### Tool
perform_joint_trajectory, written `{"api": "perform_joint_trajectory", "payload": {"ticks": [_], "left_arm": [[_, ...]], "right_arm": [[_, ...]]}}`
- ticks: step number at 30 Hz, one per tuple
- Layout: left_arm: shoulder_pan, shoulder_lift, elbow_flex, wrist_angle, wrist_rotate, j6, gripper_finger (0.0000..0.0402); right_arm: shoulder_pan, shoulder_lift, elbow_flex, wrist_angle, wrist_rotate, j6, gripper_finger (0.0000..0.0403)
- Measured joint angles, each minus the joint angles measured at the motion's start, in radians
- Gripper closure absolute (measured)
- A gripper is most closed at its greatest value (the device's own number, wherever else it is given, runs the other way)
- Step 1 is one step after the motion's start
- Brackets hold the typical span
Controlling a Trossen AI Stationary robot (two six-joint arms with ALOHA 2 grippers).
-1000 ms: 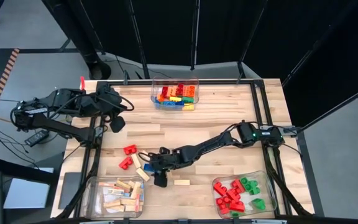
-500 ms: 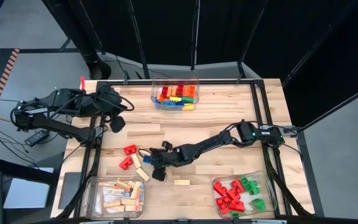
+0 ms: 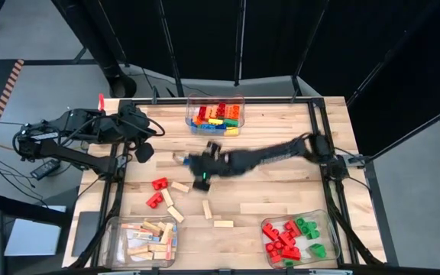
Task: Sort blocks by size
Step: Put the 3-stud blue game piece into the top center transparent bin, then put the white block into the bottom left transparent bin
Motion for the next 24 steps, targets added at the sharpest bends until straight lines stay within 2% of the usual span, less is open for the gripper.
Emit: {"api": "perform_joint_trajectory", "payload": {"ticks": [4,11,13,18,24], "left_arm": [[0.0,0.0,0.0,0.0,0.0,0.0,0.0388],[0.0,0.0,0.0,0.0,0.0,0.0,0.0388],[0.0,0.0,0.0,0.0,0.0,0.0,0.0388],[0.0,0.0,0.0,0.0,-0.008,0.0,0.0388],[0.0,0.0,0.0,0.001,-0.017,0.002,0.0388]], "right_arm": [[-0.127,-0.079,-0.024,-0.126,0.009,-0.072,0.0249],[-0.366,-0.159,-0.082,-0.139,0.005,-0.107,0.0246],[-0.424,-0.155,-0.084,-0.141,-0.049,-0.095,0.0233],[-0.516,-0.146,-0.084,-0.135,-0.277,-0.05,0.0179],[-0.542,-0.164,-0.084,-0.14,-0.314,0.026,0.0155]]}}
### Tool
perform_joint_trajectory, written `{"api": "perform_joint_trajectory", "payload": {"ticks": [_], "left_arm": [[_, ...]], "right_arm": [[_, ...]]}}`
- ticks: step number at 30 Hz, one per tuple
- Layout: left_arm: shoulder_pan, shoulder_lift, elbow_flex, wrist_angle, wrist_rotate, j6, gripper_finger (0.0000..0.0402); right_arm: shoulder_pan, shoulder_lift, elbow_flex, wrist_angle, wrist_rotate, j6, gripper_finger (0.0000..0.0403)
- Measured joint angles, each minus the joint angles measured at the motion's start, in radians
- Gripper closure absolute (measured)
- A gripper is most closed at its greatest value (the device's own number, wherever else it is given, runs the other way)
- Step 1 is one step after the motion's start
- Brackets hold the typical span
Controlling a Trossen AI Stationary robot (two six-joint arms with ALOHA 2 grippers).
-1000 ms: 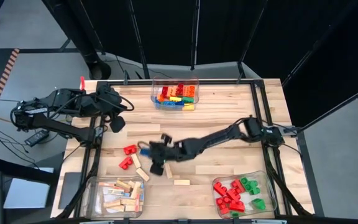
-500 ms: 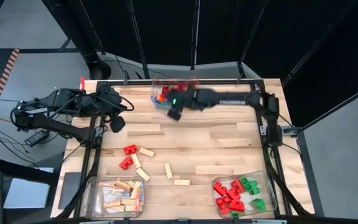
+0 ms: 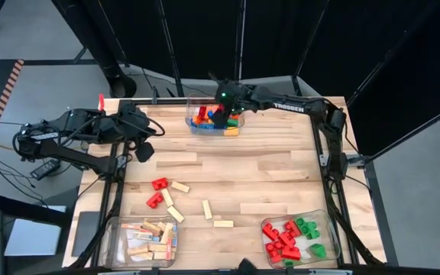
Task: Sort blocks by size
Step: Put the white block into the bottom left transparent bin
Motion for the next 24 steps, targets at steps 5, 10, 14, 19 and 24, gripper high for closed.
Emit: {"api": "perform_joint_trajectory", "payload": {"ticks": [5,10,14,19,24], "left_arm": [[0.0,0.0,0.0,0.0,0.0,0.0,0.0388],[0.0,0.0,0.0,0.0,0.0,0.0,0.0388],[0.0,0.0,0.0,0.0,0.001,0.0,0.0388],[0.0,0.0,0.0,0.001,0.001,0.0,0.0388],[0.0,0.0,0.0,0.001,0.001,-0.001,0.0388]], "right_arm": [[0.115,-0.025,0.001,-0.007,-0.105,0.056,0.0166],[0.365,0.004,0.0,-0.03,0.056,0.191,0.0181],[0.561,0.061,0.0,0.035,0.266,0.387,0.0188],[0.716,0.155,0.0,0.147,0.389,0.549,0.0194],[0.781,0.258,0.0,0.148,0.396,0.72,0.0201]]}}
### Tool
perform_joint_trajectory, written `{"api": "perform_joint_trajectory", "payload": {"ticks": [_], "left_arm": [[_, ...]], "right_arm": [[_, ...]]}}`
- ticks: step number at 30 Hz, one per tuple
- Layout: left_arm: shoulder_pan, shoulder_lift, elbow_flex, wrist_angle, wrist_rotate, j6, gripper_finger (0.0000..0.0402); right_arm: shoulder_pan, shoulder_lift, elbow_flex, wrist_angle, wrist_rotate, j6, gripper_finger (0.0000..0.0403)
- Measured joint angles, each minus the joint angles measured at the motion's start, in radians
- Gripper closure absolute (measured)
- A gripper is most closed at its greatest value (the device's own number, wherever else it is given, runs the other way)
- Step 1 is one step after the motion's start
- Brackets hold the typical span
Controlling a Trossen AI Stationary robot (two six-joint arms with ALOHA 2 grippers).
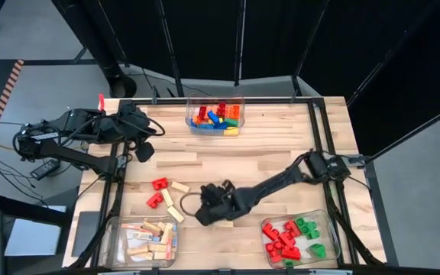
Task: Sort blocks by size
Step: Put the white block into the bottom left transparent bin
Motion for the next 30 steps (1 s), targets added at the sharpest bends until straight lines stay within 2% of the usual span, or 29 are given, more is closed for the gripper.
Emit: {"api": "perform_joint_trajectory", "payload": {"ticks": [5,9,14,17,20,27,30], "left_arm": [[0.0,0.0,0.0,0.0,0.004,-0.001,0.0388],[0.0,0.0,0.0,-0.001,0.006,-0.007,0.0388],[0.0,0.0,0.0,-0.001,0.014,-0.008,0.0388],[0.0,0.0,0.0,-0.001,0.014,-0.008,0.0388],[0.0,0.0,0.0,-0.001,0.014,-0.009,0.0388],[0.0,0.0,0.0,-0.001,0.014,-0.009,0.0388],[0.0,0.0,0.0,-0.001,0.014,-0.008,0.0388]], "right_arm": [[0.027,0.078,0.004,0.026,-0.057,0.119,0.0208],[0.031,0.11,0.006,0.042,-0.063,0.134,0.021],[0.03,0.111,0.01,-0.048,-0.074,0.209,0.0228],[0.023,0.107,0.009,-0.088,-0.094,0.156,0.0268],[0.017,0.107,0.008,-0.099,-0.124,0.106,0.0332],[-0.019,0.062,0.001,-0.129,-0.134,-0.045,0.0329],[-0.074,0.007,-0.012,-0.208,-0.092,-0.163,0.0329]]}}
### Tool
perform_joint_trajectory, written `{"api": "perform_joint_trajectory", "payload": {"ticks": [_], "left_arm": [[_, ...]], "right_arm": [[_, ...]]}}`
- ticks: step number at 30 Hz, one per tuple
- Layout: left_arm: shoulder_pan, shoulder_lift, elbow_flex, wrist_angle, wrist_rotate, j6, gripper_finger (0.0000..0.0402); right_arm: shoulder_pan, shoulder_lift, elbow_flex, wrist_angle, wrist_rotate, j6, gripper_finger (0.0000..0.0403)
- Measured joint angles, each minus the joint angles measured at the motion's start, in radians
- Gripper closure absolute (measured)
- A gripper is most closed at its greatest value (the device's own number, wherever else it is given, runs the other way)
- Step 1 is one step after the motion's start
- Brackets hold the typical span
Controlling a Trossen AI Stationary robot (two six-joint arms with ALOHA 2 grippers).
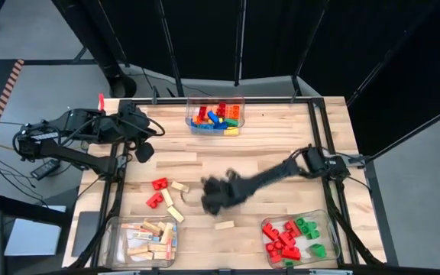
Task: Sort blocks by size
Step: Put the white block into the bottom left transparent bin
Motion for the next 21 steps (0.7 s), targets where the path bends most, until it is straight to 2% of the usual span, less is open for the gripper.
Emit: {"api": "perform_joint_trajectory", "payload": {"ticks": [4,7,11,13,17,21], "left_arm": [[0.0,0.0,0.0,0.0,0.0,0.0,0.0388],[0.0,0.0,0.0,-0.001,0.0,-0.015,0.0388],[0.0,0.0,0.0,-0.001,0.0,-0.019,0.0388],[0.0,0.0,0.0,-0.001,0.0,-0.019,0.0388],[0.0,0.0,0.0,-0.001,0.0,-0.019,0.0388],[0.0,0.0,0.0,-0.005,0.0,-0.019,0.0388]], "right_arm": [[-0.084,-0.128,0.006,-0.018,0.089,-0.113,0.0329],[-0.121,-0.204,0.01,0.084,0.079,-0.238,0.0329],[-0.132,-0.245,0.008,0.341,-0.016,-0.372,0.0329],[-0.122,-0.247,0.011,0.514,-0.107,-0.415,0.0329],[-0.088,-0.167,0.011,0.818,-0.252,-0.459,0.0329],[-0.062,-0.065,0.081,0.877,-0.316,-0.454,0.0329]]}}
